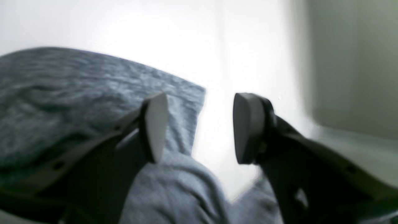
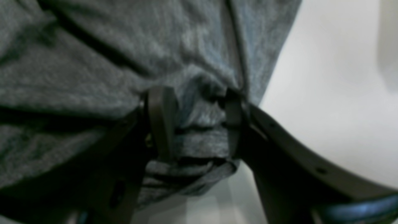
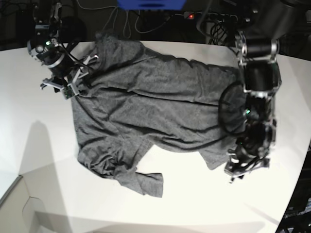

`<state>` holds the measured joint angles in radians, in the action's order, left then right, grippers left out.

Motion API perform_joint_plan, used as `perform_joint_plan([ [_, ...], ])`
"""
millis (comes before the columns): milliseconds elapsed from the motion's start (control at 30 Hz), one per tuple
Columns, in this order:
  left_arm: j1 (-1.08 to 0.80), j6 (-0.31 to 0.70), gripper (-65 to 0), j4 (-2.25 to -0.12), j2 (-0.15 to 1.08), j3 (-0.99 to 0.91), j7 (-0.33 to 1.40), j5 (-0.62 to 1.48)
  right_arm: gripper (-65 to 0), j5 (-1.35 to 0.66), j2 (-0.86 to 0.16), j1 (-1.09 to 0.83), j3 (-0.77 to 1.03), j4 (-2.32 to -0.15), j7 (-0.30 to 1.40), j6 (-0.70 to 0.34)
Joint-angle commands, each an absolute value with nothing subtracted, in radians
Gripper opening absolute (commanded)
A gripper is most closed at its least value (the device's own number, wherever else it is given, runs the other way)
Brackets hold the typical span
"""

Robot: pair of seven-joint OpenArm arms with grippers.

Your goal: Layout the t-shirt on the table in an organized manner, then fold the t-shirt properly

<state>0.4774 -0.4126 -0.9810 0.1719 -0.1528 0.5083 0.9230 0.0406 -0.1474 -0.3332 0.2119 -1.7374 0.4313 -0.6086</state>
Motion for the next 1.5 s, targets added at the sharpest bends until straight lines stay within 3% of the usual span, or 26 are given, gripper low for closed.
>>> perform_joint_plan([
  [0, 0.539, -0.406, -32.1, -0.944, 0.183, -0.114, 0.475, 0.894, -38.4, 0.033, -0.154, -0.332, 0.216, -1.758, 0.415, -0.611],
  [167, 0.647, -0.406, -32.1, -0.782, 0.179, 0.068, 0.360, 0.792, -38.4, 0.033, -0.148, -0.332, 0.216, -1.758, 0.415, -0.611],
  [467, 0.676, -0.406, -32.1, -0.756, 0.159, 0.371, 0.274, 0.785, -38.4, 0.031, -0.148, -0.329, 0.211, -1.758, 0.415, -0.611],
  [767, 0.676, -0.404, -32.1, -0.519, 0.157, 0.401, 0.268, 0.785, -38.4, 0.031, -0.148, -0.329, 0.211, -1.758, 0.415, -0.611],
  [933, 0.670, -0.404, -32.3, -0.501, 0.159, 0.409, 0.179, 0.774, -38.4, 0.030, -0.148, -0.329, 0.209, -1.758, 0.415, -0.611],
  [1000, 0.668, -0.404, -36.8, -0.501, 0.168, 0.420, 0.171, 0.736, -38.4, 0.030, -0.148, -0.329, 0.209, -1.758, 0.415, -0.611],
  [1033, 0.667, -0.404, -42.5, -0.499, 0.171, 0.420, 0.168, 0.710, -38.4, 0.030, -0.148, -0.329, 0.209, -1.758, 0.415, -0.611],
  [1100, 0.644, -0.406, -60.2, -0.499, 0.203, 0.401, 0.137, 0.677, -38.4, 0.031, -0.148, -0.329, 0.214, -1.758, 0.415, -0.611],
  [1133, 0.638, -0.406, -65.0, -0.499, 0.216, 0.387, 0.125, 0.670, -38.4, 0.031, -0.148, -0.331, 0.214, -1.758, 0.415, -0.611],
  [1233, 0.631, -0.406, -62.8, -0.483, 0.240, 0.348, 0.117, 0.665, -38.4, 0.031, -0.150, -0.331, 0.216, -1.758, 0.415, -0.611],
  [1467, 0.627, -0.406, -65.0, -0.466, 0.321, 0.305, 0.116, 0.673, -38.4, 0.031, -0.148, -0.332, 0.211, -1.755, 0.415, -0.611],
])
